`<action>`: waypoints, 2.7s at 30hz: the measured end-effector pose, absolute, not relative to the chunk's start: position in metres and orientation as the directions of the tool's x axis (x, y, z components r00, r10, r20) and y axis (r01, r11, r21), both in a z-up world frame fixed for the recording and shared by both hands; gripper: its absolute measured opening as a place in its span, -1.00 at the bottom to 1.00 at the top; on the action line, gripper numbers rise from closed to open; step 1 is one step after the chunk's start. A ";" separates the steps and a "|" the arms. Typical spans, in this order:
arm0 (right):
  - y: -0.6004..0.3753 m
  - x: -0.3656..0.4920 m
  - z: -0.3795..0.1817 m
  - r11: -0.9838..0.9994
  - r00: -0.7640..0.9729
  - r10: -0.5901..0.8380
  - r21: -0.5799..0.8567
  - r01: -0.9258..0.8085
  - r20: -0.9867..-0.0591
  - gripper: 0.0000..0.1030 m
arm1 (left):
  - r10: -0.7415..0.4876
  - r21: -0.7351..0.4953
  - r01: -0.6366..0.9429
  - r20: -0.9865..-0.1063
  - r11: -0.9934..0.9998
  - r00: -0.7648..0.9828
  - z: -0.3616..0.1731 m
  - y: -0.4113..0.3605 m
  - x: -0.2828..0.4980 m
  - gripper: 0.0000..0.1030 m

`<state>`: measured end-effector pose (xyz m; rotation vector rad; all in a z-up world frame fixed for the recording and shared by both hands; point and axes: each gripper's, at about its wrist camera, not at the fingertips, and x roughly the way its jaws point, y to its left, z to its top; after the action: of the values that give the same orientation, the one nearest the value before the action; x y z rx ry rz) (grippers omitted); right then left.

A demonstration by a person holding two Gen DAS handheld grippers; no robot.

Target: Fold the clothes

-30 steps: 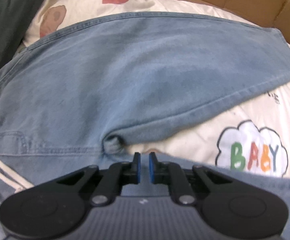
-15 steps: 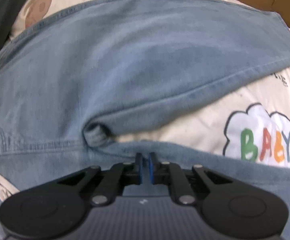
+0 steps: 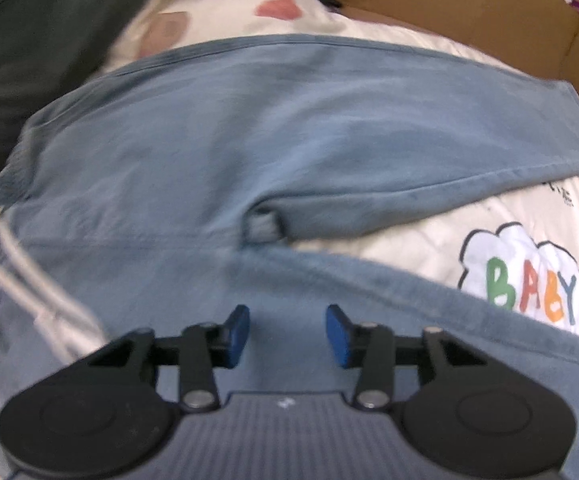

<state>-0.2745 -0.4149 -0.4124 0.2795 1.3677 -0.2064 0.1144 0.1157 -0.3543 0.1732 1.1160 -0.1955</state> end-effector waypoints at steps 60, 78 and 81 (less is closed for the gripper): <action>-0.370 -0.282 -0.397 0.980 0.070 0.015 0.028 0.197 -0.997 -0.41 | 0.461 0.310 -0.362 -0.748 0.879 0.479 -0.317 0.334 0.068 -0.46; -0.362 -0.287 -0.395 0.979 0.087 0.062 0.078 0.187 -0.994 -0.30 | 0.187 0.047 -0.295 -0.862 0.954 0.471 -0.370 0.307 0.072 -0.54; -0.362 -0.288 -0.396 0.981 0.081 0.064 0.077 0.179 -0.995 -0.30 | 0.206 0.055 -0.318 -0.862 0.947 0.463 -0.374 0.321 0.074 -0.55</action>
<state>-0.2876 -0.3620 -0.3964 0.1977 1.4901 -0.0873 0.0736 0.3213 -0.3736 -0.1192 1.0417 0.3225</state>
